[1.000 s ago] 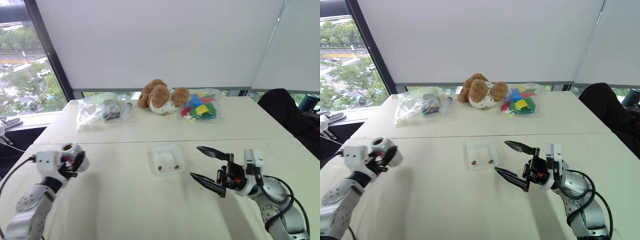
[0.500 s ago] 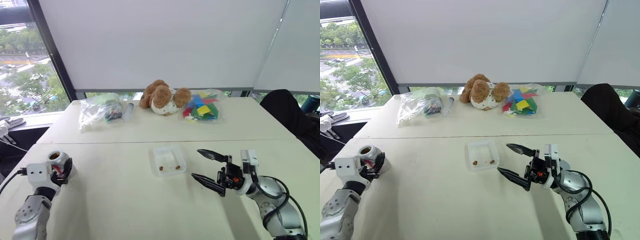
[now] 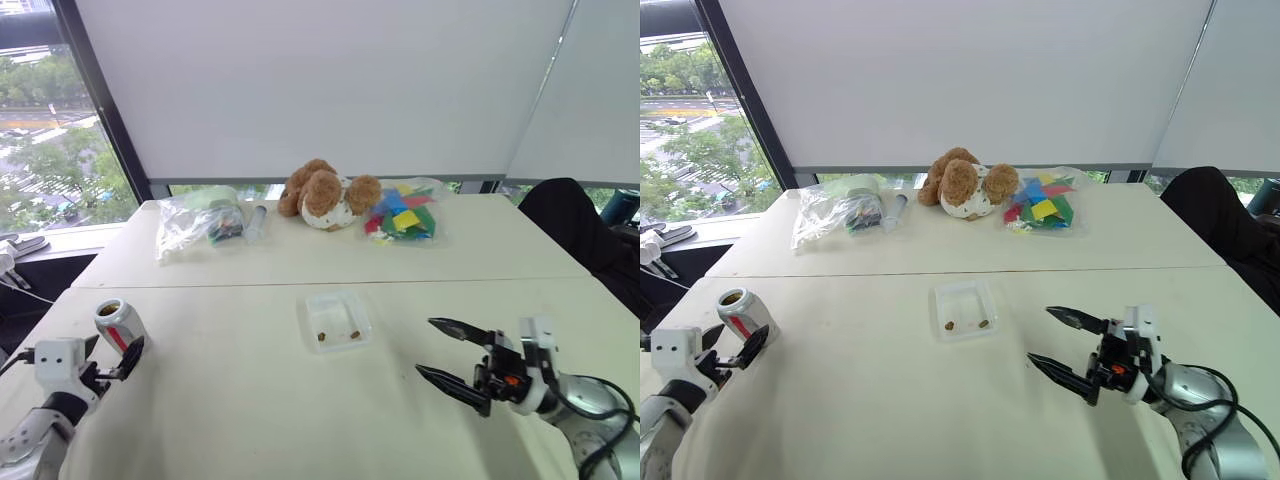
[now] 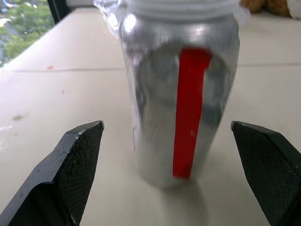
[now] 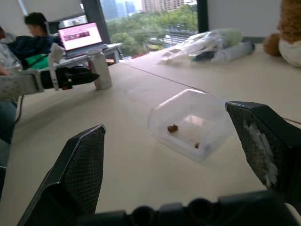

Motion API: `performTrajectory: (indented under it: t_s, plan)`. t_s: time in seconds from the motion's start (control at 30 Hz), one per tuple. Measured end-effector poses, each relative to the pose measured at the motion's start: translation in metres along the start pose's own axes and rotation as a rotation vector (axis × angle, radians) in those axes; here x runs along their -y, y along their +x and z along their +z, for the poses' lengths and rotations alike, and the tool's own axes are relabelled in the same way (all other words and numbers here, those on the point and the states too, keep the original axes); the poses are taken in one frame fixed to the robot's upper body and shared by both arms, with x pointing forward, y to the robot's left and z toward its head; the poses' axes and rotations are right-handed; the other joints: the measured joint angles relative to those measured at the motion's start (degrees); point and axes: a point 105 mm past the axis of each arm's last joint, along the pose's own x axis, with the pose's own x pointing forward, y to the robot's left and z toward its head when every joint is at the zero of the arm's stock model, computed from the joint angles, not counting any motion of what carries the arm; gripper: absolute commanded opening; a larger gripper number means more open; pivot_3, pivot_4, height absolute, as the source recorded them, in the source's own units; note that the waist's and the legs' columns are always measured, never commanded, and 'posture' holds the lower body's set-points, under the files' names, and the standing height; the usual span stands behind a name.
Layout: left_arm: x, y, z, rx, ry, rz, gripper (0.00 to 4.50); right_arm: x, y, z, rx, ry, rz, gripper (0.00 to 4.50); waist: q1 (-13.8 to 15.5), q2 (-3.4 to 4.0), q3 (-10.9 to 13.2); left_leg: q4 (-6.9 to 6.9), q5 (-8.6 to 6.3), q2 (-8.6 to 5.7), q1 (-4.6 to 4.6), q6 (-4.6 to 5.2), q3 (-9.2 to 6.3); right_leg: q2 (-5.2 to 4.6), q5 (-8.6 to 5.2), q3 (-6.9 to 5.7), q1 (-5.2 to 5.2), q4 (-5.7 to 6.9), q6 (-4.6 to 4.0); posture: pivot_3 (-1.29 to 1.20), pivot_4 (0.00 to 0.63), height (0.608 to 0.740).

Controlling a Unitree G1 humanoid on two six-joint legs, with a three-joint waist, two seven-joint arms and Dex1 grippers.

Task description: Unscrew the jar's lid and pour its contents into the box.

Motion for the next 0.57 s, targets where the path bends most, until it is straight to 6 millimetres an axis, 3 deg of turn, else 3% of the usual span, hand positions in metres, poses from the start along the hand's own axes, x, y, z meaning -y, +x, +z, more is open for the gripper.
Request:
performTrajectory:
  t_s: [0.17, 0.27, 0.4, 0.57]
  plan:
    - [-0.001, -0.034, -0.001, -0.112, 0.161, -0.163, 4.47, -0.001, -0.028, 0.004, -0.100, -0.037, -0.019, 4.50, 0.0, -0.01, 0.0, -0.04, -0.03, 0.08, -0.09, 0.03, 0.05, -0.01, -0.14, 0.00, -0.02, -0.25, -0.24, 0.00, 0.150, 0.740]
    - [0.025, -0.063, 0.024, -0.151, 0.311, -0.394, 4.47, -0.001, -0.048, 0.015, -0.192, -0.083, 0.029, 4.50, 0.0, 0.01, 0.0, -0.07, -0.15, 0.27, -0.14, 0.07, 0.18, -0.06, -0.07, 0.01, 0.14, -0.73, -0.35, 0.00, 0.150, 0.740]
    - [0.064, -0.078, 0.042, -0.144, 0.408, -0.613, 4.47, -0.002, -0.050, 0.024, -0.207, -0.114, 0.081, 4.50, 0.1, 0.17, -0.1, -0.08, -0.26, 0.45, -0.14, -0.04, 0.24, -0.06, -0.10, 0.06, 0.21, -0.86, -0.34, 0.00, 0.150, 0.740]
    - [0.061, -0.083, 0.044, -0.201, 0.500, -0.683, 4.47, 0.004, -0.058, 0.026, -0.268, -0.176, 0.111, 4.50, 0.0, 0.27, -0.1, -0.23, -0.16, 0.52, -0.14, 0.13, 0.38, 0.05, -0.08, -0.06, 0.06, -0.86, -0.43, 0.00, 0.150, 0.740]
